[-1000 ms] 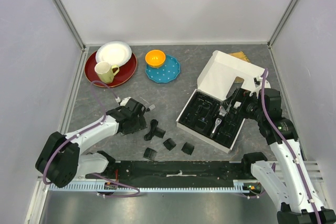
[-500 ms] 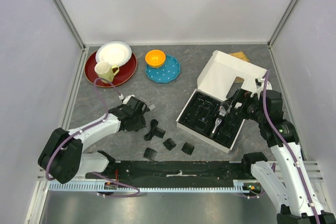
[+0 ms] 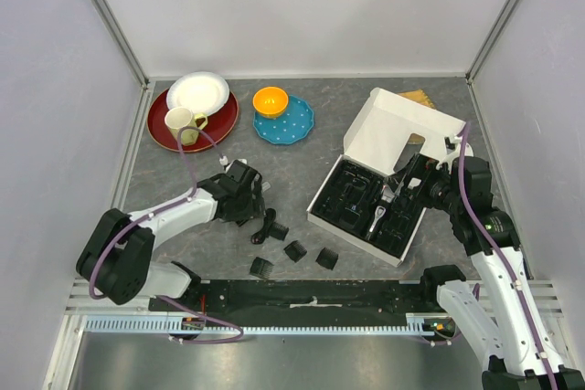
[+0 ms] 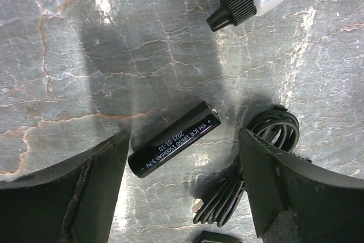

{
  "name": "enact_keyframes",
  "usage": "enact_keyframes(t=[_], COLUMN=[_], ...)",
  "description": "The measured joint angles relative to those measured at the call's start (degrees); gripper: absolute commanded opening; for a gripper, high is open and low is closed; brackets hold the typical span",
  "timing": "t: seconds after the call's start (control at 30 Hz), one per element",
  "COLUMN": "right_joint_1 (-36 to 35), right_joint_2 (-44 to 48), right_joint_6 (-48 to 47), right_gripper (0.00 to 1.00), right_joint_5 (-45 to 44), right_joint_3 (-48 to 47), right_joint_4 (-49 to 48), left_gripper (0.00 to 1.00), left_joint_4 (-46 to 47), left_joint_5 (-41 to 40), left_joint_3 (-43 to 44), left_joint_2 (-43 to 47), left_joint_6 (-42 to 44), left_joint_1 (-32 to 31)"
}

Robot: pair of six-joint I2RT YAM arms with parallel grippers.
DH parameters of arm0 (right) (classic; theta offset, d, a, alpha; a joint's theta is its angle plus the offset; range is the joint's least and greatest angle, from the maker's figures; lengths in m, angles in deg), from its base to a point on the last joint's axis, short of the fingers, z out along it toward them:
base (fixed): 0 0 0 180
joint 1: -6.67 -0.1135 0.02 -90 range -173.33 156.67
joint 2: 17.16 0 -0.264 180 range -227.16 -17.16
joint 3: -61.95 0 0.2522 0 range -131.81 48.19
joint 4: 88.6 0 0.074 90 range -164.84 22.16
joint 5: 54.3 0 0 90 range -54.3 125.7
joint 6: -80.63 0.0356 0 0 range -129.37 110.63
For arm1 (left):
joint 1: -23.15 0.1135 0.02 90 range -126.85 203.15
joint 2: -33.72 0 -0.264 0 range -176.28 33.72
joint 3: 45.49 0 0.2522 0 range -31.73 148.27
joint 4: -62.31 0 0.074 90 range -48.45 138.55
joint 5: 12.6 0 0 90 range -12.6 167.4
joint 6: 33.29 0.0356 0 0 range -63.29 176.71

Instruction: Sort the hair-cutting tools

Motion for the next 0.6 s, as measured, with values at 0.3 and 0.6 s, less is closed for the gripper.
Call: enact_keyframes(t=[0.3, 0.6], right_joint_1=[0.0, 0.0], right_joint_2=[-1.0, -1.5], right_joint_6=[0.7, 1.4], right_gripper=[0.97, 0.97], right_joint_5=[0.0, 0.7], right_joint_3=[0.0, 0.0], right_joint_4=[0.0, -0.1], left_gripper=[0.62, 0.7], left_joint_4=[-1.9, -1.2], left_joint_5=[-0.6, -1.2], left_joint_3=[4.7, 4.2], left_joint_2=[-5.9, -5.8], left_joint_6=[3.4, 3.6], left_joint_1=[0.0, 0.1])
